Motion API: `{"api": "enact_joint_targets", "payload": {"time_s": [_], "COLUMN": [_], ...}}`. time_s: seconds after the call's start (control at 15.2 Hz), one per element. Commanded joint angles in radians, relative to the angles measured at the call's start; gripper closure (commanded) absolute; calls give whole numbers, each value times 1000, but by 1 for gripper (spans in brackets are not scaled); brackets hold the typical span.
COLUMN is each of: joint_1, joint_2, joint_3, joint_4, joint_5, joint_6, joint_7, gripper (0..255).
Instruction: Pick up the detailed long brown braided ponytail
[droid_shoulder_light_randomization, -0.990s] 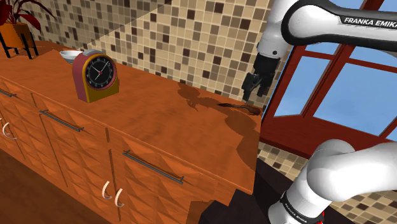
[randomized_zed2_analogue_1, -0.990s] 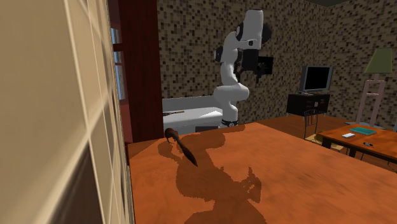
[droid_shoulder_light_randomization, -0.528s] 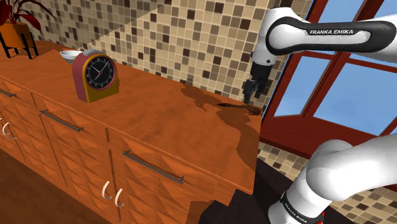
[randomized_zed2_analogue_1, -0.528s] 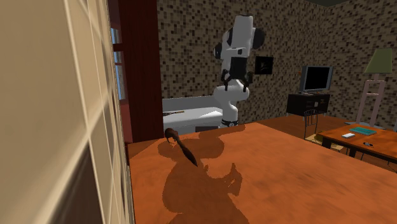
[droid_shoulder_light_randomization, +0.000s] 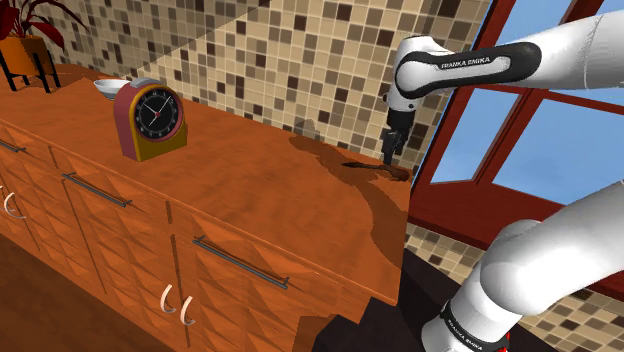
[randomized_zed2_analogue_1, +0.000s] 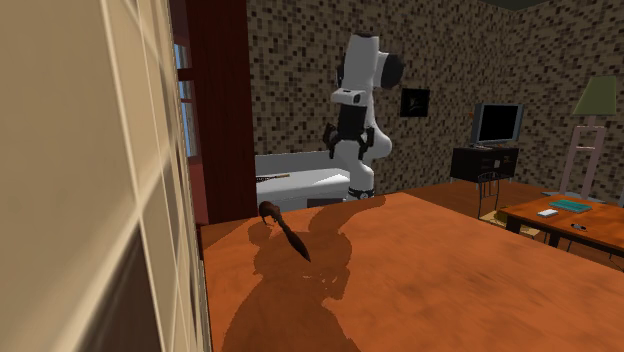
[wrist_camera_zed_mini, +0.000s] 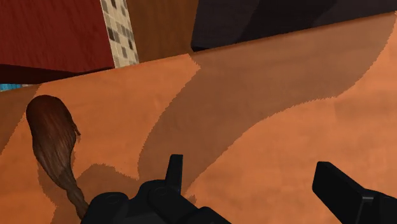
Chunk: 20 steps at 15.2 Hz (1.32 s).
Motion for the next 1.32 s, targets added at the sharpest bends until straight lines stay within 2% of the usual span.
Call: {"api": "enact_joint_targets", "payload": {"time_s": [0.0, 0.59, 1.19, 1.25], "joint_1": [-4, -32, -106, -110], "joint_2": [78, 429, 807, 822], "joint_3": [-32, -122, -134, -132], "joint_4": [37, 254, 574, 589], "joint_5": [-17, -34, -9, -9], "joint_6": [29, 119, 146, 145], "joint_7": [-67, -336, -574, -582], "gripper": [0, 0, 0, 0]}}
